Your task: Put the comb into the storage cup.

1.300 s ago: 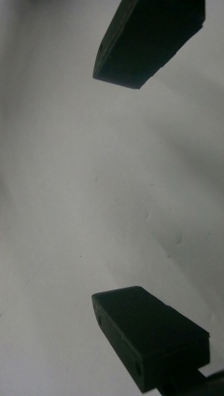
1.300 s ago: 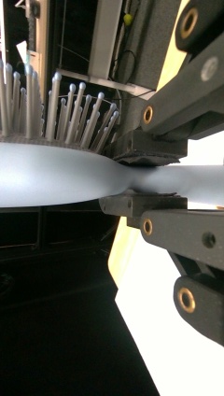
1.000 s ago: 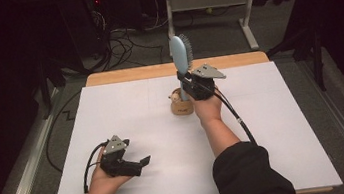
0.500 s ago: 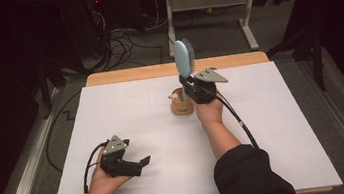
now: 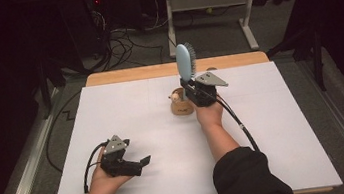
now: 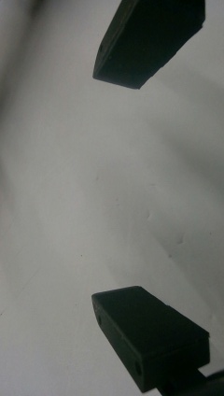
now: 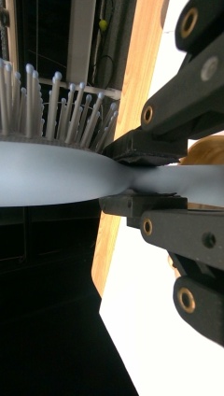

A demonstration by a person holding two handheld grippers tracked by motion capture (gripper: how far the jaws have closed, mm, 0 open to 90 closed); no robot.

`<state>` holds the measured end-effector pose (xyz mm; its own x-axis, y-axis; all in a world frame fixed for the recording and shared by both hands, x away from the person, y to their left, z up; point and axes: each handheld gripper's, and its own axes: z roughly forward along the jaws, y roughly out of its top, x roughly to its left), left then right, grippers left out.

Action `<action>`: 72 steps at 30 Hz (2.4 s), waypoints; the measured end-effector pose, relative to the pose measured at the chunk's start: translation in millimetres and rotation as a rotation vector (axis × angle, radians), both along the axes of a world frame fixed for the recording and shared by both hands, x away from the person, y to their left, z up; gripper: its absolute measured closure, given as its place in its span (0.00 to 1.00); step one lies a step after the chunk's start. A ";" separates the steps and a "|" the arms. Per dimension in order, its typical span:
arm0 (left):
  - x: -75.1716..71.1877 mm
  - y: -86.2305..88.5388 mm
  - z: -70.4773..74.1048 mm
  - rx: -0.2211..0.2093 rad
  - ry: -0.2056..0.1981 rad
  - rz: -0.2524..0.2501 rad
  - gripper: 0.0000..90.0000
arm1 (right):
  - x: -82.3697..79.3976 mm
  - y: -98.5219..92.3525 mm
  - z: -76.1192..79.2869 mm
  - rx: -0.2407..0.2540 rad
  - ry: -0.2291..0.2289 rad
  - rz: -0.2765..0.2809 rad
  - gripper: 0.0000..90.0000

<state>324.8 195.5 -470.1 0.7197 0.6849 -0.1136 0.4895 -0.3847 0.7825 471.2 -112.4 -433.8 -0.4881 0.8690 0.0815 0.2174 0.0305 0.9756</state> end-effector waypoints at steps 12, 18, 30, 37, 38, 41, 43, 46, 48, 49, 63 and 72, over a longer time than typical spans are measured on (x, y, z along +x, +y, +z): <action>0.8 2.3 0.4 -0.006 -0.001 0.012 0.00 | -0.4 -0.6 -8.5 0.016 0.021 -0.008 0.86; 1.1 2.1 -0.2 0.002 -0.001 0.007 0.00 | -0.6 -0.2 -11.4 0.012 0.029 -0.011 0.86; 0.7 2.5 0.2 -0.003 0.001 0.010 0.00 | 0.1 -3.1 -11.1 0.015 0.039 -0.016 0.86; 0.8 3.0 0.6 -0.007 0.001 0.009 0.00 | 3.1 -7.3 -9.4 0.011 0.060 -0.027 0.84; 0.8 3.1 0.5 -0.007 0.001 0.009 0.00 | 3.5 -8.0 -9.4 0.013 0.063 -0.028 0.84; 0.8 3.3 0.4 -0.006 0.003 0.010 0.00 | 5.1 -10.6 -9.3 0.017 0.070 -0.032 0.83; 0.8 3.2 0.2 -0.009 0.004 0.010 0.00 | 6.1 -12.0 -9.2 0.019 0.074 -0.030 0.83; 1.0 2.0 -0.2 -0.011 0.007 0.007 0.00 | 6.9 -12.7 -9.3 0.019 0.076 -0.035 0.82; 0.7 2.2 -0.2 -0.011 0.006 0.006 0.00 | 7.3 -13.4 -9.5 0.025 0.081 -0.036 0.82; 0.8 2.6 -0.1 -0.013 0.006 0.006 0.00 | 7.7 -13.8 -9.6 0.026 0.081 -0.035 0.82; 0.8 3.8 0.5 -0.013 0.003 0.011 0.00 | 9.7 -15.4 -11.0 0.041 0.095 -0.039 0.80; 0.8 3.7 0.2 -0.008 0.004 0.010 0.00 | 9.5 -15.8 -11.3 0.033 0.095 -0.039 0.78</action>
